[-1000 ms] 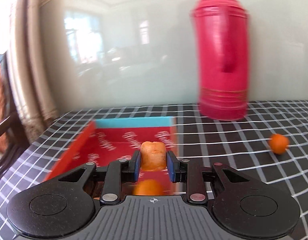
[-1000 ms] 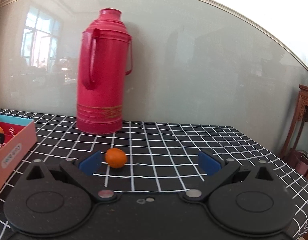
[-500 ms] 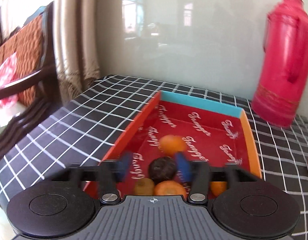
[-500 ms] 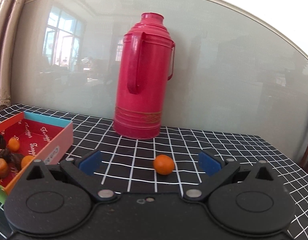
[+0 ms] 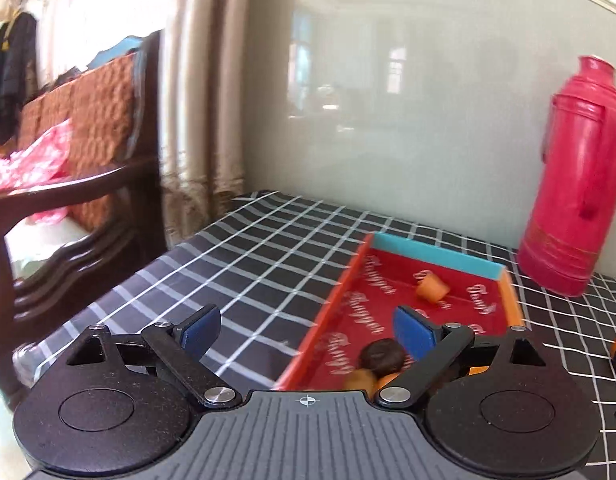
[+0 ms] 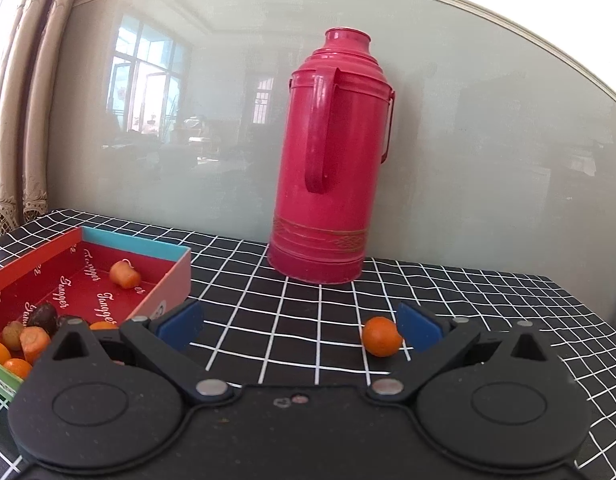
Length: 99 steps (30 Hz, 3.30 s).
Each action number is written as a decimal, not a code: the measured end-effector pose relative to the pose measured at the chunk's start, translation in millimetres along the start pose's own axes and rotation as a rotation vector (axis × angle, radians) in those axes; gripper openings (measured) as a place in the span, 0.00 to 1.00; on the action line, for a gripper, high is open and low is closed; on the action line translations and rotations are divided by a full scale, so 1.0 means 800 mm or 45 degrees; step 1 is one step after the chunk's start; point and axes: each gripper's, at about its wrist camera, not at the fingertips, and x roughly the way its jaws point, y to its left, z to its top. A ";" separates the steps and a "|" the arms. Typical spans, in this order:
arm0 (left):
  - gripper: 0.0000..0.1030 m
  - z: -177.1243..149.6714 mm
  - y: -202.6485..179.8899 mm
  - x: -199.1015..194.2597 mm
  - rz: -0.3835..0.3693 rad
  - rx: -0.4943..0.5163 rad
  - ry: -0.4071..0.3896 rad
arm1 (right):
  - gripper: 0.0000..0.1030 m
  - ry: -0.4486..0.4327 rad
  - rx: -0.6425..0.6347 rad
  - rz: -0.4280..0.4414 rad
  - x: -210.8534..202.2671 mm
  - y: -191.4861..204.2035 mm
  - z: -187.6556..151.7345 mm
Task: Organize fruits
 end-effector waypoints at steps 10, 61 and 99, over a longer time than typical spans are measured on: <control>0.98 -0.021 0.065 -0.019 0.186 -0.056 0.009 | 0.94 0.018 -0.026 0.017 0.010 0.013 0.001; 1.00 -0.036 0.102 -0.026 0.302 -0.085 0.012 | 0.32 0.158 -0.033 0.747 0.040 0.040 0.017; 1.00 -0.030 0.044 -0.248 -0.102 0.097 -0.072 | 0.94 0.179 0.218 0.363 -0.200 -0.057 0.019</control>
